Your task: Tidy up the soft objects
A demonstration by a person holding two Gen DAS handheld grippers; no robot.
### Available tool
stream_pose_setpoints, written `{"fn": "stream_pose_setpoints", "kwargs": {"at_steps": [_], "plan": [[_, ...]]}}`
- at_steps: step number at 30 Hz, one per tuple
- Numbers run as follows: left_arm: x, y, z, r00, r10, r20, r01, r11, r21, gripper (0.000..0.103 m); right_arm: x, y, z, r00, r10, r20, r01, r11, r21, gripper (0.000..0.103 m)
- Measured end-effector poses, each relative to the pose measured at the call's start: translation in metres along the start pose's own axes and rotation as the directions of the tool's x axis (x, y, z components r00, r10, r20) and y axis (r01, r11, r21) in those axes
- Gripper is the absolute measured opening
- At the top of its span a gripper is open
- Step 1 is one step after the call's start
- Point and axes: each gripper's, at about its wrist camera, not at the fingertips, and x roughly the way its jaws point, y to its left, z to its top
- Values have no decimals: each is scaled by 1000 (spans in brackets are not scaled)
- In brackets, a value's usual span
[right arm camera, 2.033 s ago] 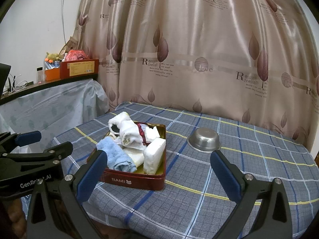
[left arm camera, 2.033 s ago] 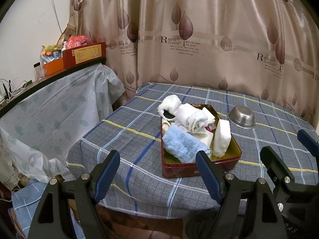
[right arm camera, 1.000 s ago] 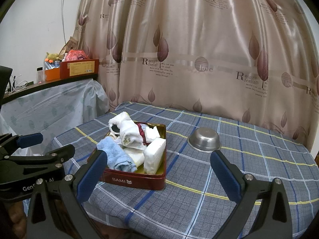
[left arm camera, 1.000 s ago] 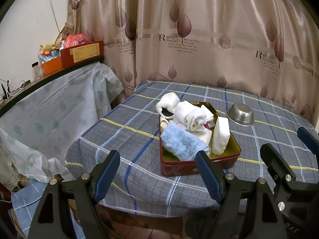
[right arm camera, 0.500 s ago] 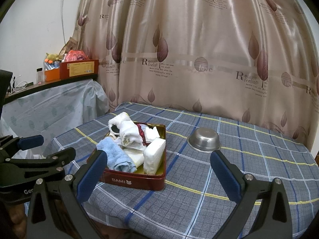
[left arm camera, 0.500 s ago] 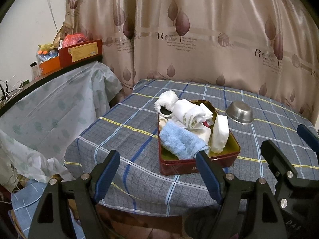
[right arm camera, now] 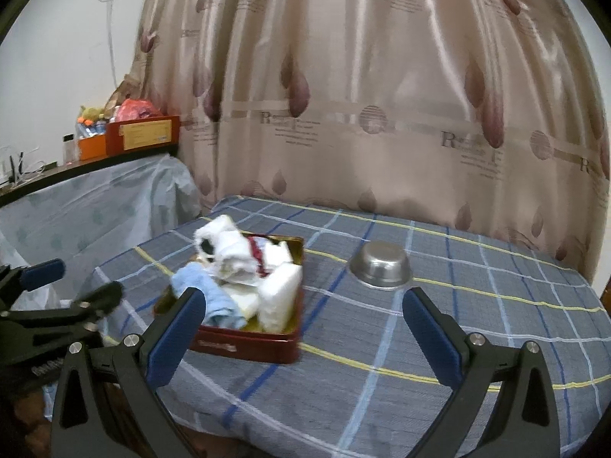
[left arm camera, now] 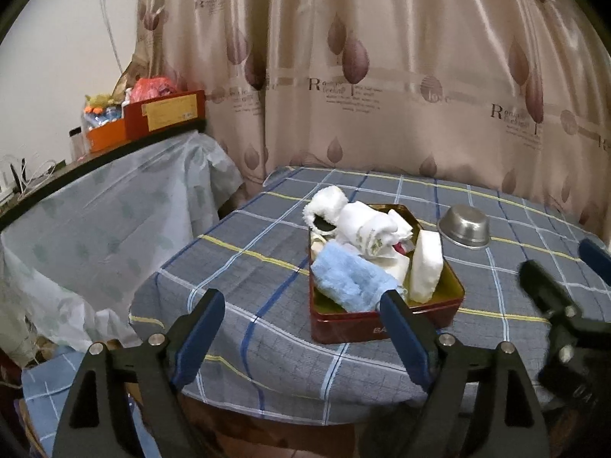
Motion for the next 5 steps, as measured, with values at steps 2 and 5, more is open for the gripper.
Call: {"fn": "stream_pose_setpoints", "kwargs": {"at_steps": [2, 5], "plan": [[7, 3, 1, 999, 6, -32, -6, 1000, -14, 86, 7, -27, 0, 999, -43, -26, 44, 998, 37, 102], [15, 11, 2, 997, 1, -78, -5, 999, -52, 86, 18, -81, -6, 987, -143, -66, 149, 985, 92, 103]]}}
